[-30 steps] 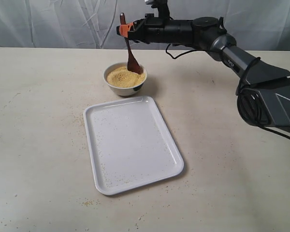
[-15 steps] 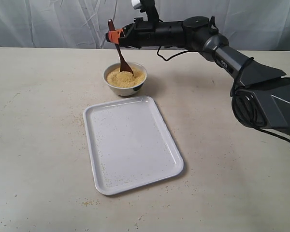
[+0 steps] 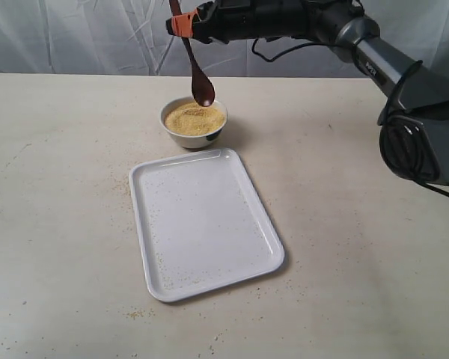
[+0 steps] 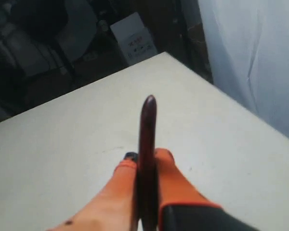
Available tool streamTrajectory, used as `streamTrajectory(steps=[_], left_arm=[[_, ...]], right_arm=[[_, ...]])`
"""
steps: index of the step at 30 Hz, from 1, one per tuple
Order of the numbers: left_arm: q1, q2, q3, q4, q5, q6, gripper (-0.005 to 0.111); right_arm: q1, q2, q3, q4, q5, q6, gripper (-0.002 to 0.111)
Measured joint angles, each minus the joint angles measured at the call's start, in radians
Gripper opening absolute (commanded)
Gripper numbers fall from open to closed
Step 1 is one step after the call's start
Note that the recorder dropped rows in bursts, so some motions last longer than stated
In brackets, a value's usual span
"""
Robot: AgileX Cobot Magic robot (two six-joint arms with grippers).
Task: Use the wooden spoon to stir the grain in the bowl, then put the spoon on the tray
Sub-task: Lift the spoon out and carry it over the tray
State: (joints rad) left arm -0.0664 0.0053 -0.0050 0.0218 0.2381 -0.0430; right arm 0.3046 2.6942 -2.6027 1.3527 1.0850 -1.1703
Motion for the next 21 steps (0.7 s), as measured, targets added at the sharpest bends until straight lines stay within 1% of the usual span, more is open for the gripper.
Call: streamTrajectory(steps=[3, 5, 9, 12, 16, 21], left_arm=[[0.0, 0.0, 0.0, 0.0, 0.0, 0.0, 0.0], [0.0, 0.0, 0.0, 0.0, 0.0, 0.0, 0.0], [0.0, 0.0, 0.0, 0.0, 0.0, 0.0, 0.0], [0.0, 0.0, 0.0, 0.0, 0.0, 0.0, 0.0], [0.0, 0.0, 0.0, 0.0, 0.0, 0.0, 0.0], [0.0, 0.0, 0.0, 0.0, 0.0, 0.0, 0.0]], right_arm=[[-0.006, -0.029, 0.0, -0.126, 0.088, 0.128, 0.0], [-0.012, -0.051, 0.0, -0.224, 0.115, 0.211, 0.0], [-0.026, -0.105, 0.0, -0.494, 0.128, 0.466, 0.0], [-0.032, -0.132, 0.0, -0.615, 0.128, 0.6, 0.0], [-0.032, -0.184, 0.053, -0.641, 0.128, 0.667, 0.0], [-0.022, -0.283, 0.203, -0.641, 0.13, 0.696, 0.0]])
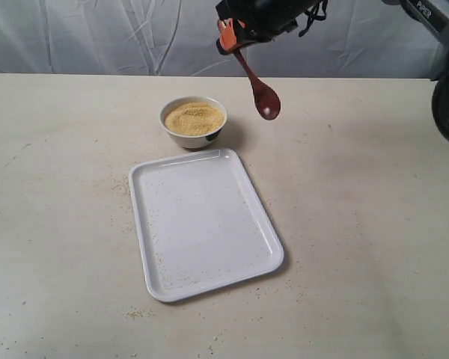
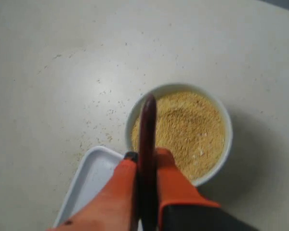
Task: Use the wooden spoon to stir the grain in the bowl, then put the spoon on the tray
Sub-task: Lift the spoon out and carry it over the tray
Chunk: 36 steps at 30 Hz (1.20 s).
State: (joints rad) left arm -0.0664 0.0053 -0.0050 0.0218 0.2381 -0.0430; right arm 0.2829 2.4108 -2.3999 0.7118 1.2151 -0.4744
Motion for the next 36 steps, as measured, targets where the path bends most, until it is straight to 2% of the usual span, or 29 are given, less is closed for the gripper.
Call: streamTrajectory(steps=[8, 15, 21, 29, 32, 36], left_arm=[[0.0, 0.0, 0.0, 0.0, 0.0, 0.0, 0.0], [0.0, 0.0, 0.0, 0.0, 0.0, 0.0, 0.0], [0.0, 0.0, 0.0, 0.0, 0.0, 0.0, 0.0], [0.0, 0.0, 0.0, 0.0, 0.0, 0.0, 0.0], [0.0, 0.0, 0.0, 0.0, 0.0, 0.0, 0.0], [0.0, 0.0, 0.0, 0.0, 0.0, 0.0, 0.0]], right_arm=[[0.002, -0.211, 0.369, -0.002, 0.0, -0.067, 0.0], [0.029, -0.344, 0.621, 0.016, 0.006, -0.175, 0.0], [0.156, -0.388, 0.752, -0.059, 0.006, -0.253, 0.0], [0.324, -0.324, 0.796, -0.195, -0.098, -0.281, 0.0], [0.361, -0.281, 0.796, -0.203, -0.264, -0.201, 0.0], [0.369, -0.235, 0.796, -0.208, -0.486, 0.124, 0.004]])
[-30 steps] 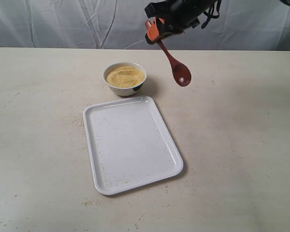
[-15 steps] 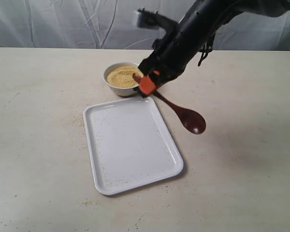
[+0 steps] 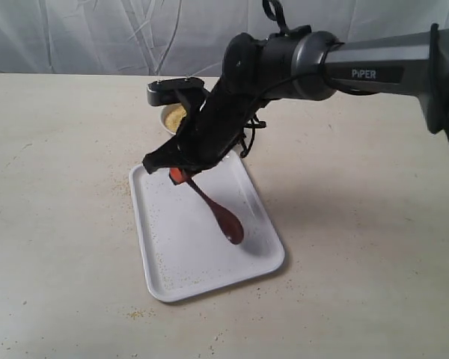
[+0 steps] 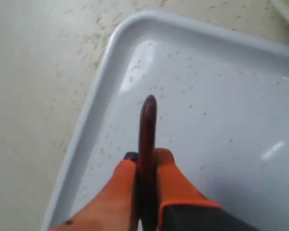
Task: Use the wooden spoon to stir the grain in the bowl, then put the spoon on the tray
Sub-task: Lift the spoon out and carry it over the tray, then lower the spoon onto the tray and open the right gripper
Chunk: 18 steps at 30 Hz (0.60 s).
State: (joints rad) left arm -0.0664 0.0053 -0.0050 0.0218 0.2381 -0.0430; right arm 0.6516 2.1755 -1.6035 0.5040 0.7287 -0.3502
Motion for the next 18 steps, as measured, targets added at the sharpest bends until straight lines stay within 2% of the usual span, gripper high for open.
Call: streamTrajectory(steps=[2, 5, 7, 8, 12, 15, 17, 18], left_arm=[[0.0, 0.0, 0.0, 0.0, 0.0, 0.0, 0.0], [0.0, 0.0, 0.0, 0.0, 0.0, 0.0, 0.0], [0.0, 0.0, 0.0, 0.0, 0.0, 0.0, 0.0], [0.0, 0.0, 0.0, 0.0, 0.0, 0.0, 0.0], [0.0, 0.0, 0.0, 0.0, 0.0, 0.0, 0.0], [0.0, 0.0, 0.0, 0.0, 0.0, 0.0, 0.0], [0.0, 0.0, 0.0, 0.0, 0.0, 0.0, 0.0], [0.0, 0.0, 0.0, 0.0, 0.0, 0.0, 0.0]], right_arm=[[0.0, 0.025, 0.0, -0.006, -0.036, 0.091, 0.02], [0.0, 0.052, 0.0, -0.019, -0.041, 0.15, 0.06], [0.0, 0.055, 0.002, -0.061, -0.041, 0.21, 0.073], [0.0, 0.055, 0.002, -0.11, -0.041, 0.272, 0.073], [0.0, 0.013, 0.002, -0.304, 0.023, 0.408, 0.066], [-0.008, -0.058, 0.008, -0.355, 0.124, 0.399, 0.044], [-0.022, -0.096, 0.032, -0.372, 0.162, 0.35, 0.024], [-0.034, -0.112, 0.056, -0.372, 0.177, 0.33, 0.003]])
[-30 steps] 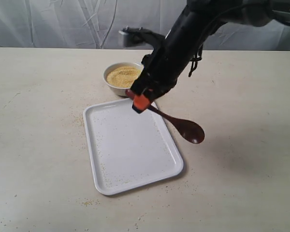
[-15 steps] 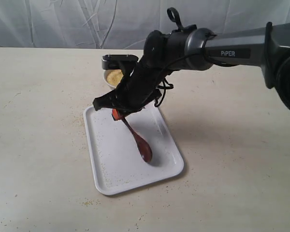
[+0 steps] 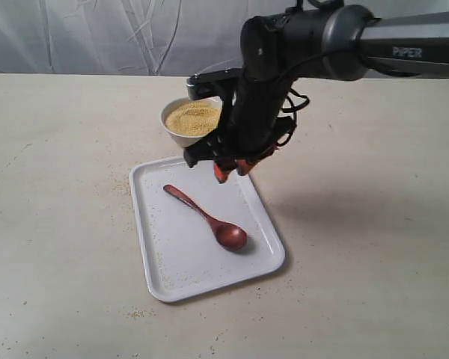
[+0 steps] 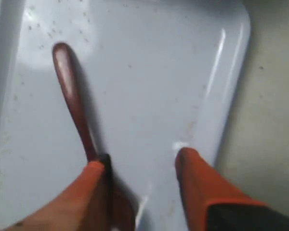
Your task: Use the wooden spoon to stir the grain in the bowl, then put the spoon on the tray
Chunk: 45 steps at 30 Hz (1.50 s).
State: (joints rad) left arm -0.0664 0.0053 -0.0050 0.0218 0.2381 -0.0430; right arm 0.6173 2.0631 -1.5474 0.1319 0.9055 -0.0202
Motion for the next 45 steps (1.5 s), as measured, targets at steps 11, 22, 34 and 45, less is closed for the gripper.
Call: streamTrajectory(steps=[11, 22, 34, 45], left_arm=[[0.0, 0.0, 0.0, 0.0, 0.0, 0.0, 0.0], [0.0, 0.0, 0.0, 0.0, 0.0, 0.0, 0.0], [0.0, 0.0, 0.0, 0.0, 0.0, 0.0, 0.0], [0.0, 0.0, 0.0, 0.0, 0.0, 0.0, 0.0]], right_arm=[[-0.341, -0.277, 0.441, 0.124, -0.082, -0.024, 0.0], [-0.433, -0.982, 0.853, 0.003, -0.326, -0.026, 0.0], [-0.435, -1.79, 1.134, -0.019, -0.359, -0.026, 0.0], [-0.437, -2.057, 1.157, -0.044, -0.321, -0.027, 0.0]])
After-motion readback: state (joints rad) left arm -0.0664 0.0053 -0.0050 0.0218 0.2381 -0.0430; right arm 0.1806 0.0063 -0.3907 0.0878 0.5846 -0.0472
